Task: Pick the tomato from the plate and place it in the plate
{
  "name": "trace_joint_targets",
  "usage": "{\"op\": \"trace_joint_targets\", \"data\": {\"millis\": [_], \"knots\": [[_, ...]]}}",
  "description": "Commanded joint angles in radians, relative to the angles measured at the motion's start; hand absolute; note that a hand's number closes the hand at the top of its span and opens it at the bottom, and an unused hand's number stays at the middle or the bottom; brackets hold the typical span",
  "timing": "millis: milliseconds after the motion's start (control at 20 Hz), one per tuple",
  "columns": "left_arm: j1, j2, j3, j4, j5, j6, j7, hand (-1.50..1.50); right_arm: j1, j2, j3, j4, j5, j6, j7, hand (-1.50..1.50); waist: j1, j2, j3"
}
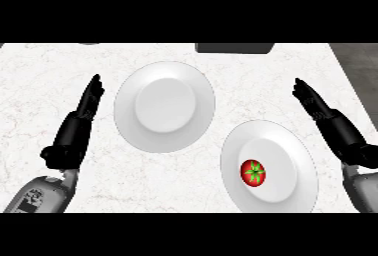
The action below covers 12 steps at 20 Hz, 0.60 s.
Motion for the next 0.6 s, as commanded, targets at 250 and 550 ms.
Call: {"op": "trace_joint_targets", "data": {"millis": [250, 550], "knots": [[0.170, 0.141, 0.084, 0.107, -0.048, 0.023, -0.021, 0.00, 0.064, 0.378, -0.229, -0.107, -0.389, -0.261, 0.034, -1.50, 0.015, -0.029, 0.066], [0.249, 0.156, 0.104, 0.123, -0.006, -0.013, -0.037, 0.00, 0.243, 0.484, -0.244, -0.265, -0.083, -0.723, -0.138, -1.50, -0.020, -0.033, 0.058]]}}
